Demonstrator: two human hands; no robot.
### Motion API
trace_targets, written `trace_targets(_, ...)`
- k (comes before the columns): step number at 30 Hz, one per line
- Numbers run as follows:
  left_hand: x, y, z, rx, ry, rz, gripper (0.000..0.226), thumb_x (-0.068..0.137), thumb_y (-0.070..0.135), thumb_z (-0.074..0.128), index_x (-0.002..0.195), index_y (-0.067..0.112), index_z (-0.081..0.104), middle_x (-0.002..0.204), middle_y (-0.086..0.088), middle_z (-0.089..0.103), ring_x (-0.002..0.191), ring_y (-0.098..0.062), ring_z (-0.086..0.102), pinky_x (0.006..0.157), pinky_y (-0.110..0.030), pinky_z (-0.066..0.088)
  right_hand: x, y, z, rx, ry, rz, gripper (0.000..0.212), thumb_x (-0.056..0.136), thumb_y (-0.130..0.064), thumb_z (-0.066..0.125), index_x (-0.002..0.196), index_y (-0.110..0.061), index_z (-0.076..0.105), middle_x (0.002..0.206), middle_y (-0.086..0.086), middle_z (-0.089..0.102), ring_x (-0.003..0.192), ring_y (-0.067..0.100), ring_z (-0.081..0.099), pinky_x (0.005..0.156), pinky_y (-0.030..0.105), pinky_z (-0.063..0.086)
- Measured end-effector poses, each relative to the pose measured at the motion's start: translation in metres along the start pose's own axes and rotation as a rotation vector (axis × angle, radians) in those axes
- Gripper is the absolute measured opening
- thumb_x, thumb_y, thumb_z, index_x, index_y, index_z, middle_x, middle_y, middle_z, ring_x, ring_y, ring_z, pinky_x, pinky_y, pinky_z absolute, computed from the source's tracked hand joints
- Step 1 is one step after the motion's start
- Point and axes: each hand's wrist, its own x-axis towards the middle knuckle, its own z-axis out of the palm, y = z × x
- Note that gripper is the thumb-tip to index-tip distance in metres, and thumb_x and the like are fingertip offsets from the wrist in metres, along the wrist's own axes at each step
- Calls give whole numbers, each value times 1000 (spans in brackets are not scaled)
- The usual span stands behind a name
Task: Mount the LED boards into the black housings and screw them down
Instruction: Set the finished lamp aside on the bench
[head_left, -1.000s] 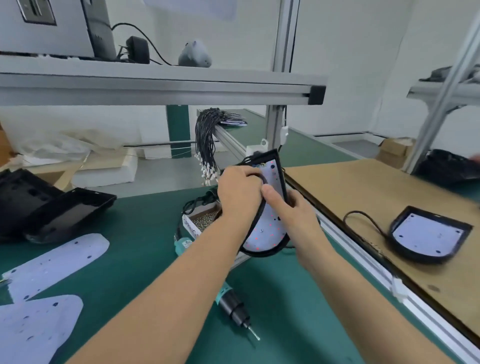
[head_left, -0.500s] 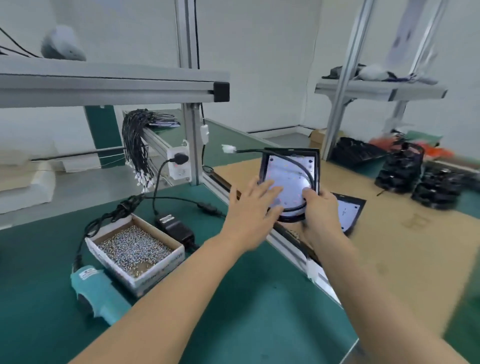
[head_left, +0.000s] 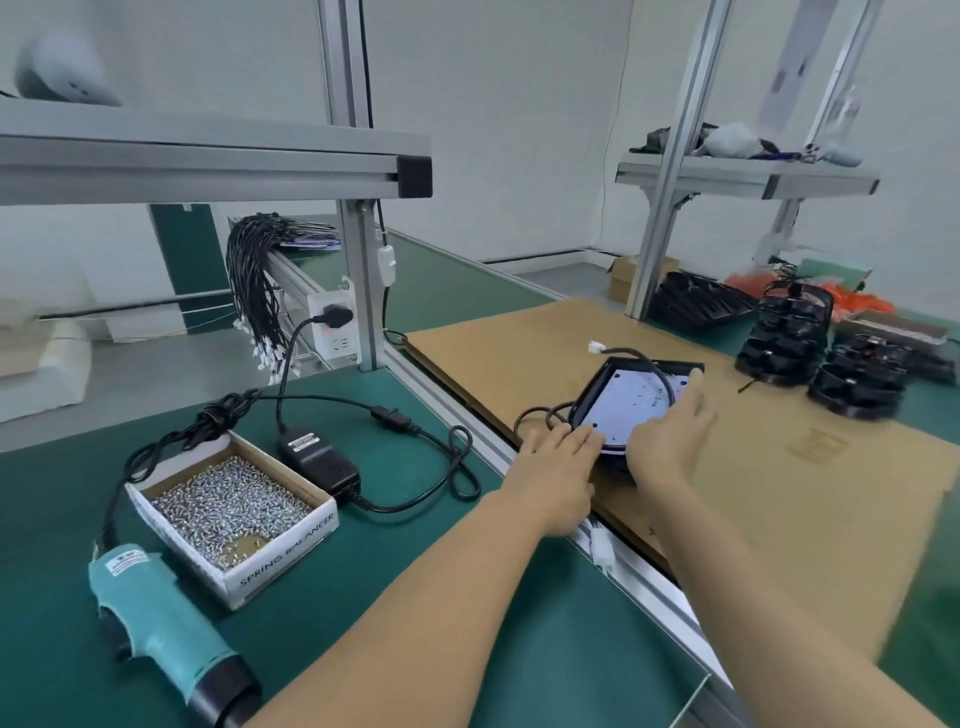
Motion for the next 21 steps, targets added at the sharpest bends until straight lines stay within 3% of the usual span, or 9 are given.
trace_targets(3, -1, 0, 4, 109, 34, -13, 65, 102, 26, 35, 153, 15, -2, 162, -1, -10, 148, -20, -9, 118, -48, -7, 2, 13, -1, -222, 8, -94, 70, 82, 15, 43, 147, -10, 32, 158, 6, 12, 138, 29, 22, 110, 42, 30)
trace_targets(7, -15, -13, 5, 114, -19, -27, 67, 101, 24, 35, 154, 15, -5, 161, 0, -14, 147, -19, -12, 117, -48, -10, 11, 26, -5, -473, -100, -42, 48, 88, 6, 45, 135, -1, 44, 157, 11, 14, 141, 33, 15, 111, 45, 28)
trace_targets(13, -54, -44, -1, 120, -118, -102, 63, 102, 27, 33, 154, 17, -2, 162, 1, -8, 148, -19, -9, 116, -48, -11, 25, 10, -10, -997, -264, 30, 42, 91, -19, 48, 133, -12, 49, 157, 11, 15, 141, 34, 19, 115, 56, 9)
trace_targets(16, -75, -56, -5, 119, -130, -165, 61, 103, 28, 29, 153, 17, -3, 162, 2, -9, 148, -18, -11, 115, -50, -14, 23, -2, -4, -1090, -243, 2, 54, 95, -30, 45, 145, -11, 34, 159, 13, 10, 146, 30, 7, 115, 60, 5)
trace_targets(21, -122, -81, -25, 101, -3, -288, 59, 103, 33, 29, 154, 22, 2, 162, 5, -6, 148, -17, -11, 115, -52, -12, 14, -25, -2, -1096, -252, 103, 67, 92, -23, 44, 152, -10, 18, 160, 16, -2, 147, 32, -5, 113, 62, 0)
